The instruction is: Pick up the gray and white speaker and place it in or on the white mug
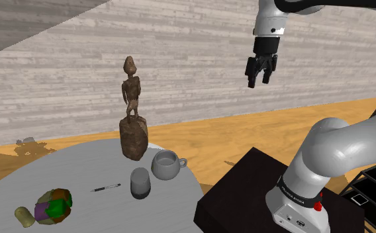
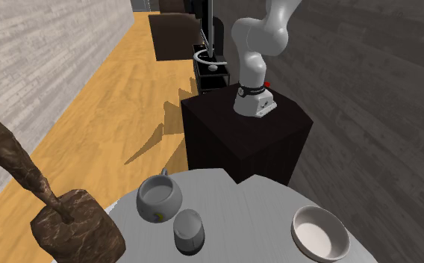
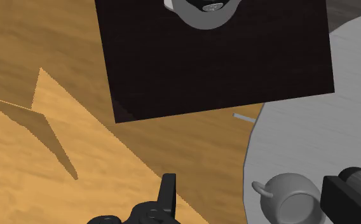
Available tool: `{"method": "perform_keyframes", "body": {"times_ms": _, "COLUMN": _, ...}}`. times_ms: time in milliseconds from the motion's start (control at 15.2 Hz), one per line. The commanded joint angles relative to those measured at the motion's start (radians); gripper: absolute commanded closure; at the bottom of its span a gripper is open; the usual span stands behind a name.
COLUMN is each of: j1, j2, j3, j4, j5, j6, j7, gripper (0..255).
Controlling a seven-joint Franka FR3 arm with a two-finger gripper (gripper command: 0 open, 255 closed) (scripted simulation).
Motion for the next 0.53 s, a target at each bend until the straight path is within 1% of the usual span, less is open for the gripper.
{"method": "perform_keyframes", "body": {"times_ms": 0, "j1": 0.000, "j2": 0.000, "j3": 0.000, "j4": 0.000, "j5": 0.000, "j6": 0.000, "j7": 0.000, "gripper": 0}}
{"method": "perform_keyframes", "body": {"times_ms": 462, "j1": 0.043, "j2": 0.099, "j3": 0.096, "j4": -0.100, "j5": 0.068, "j6": 0.212, "j7": 0.102, "gripper": 0}}
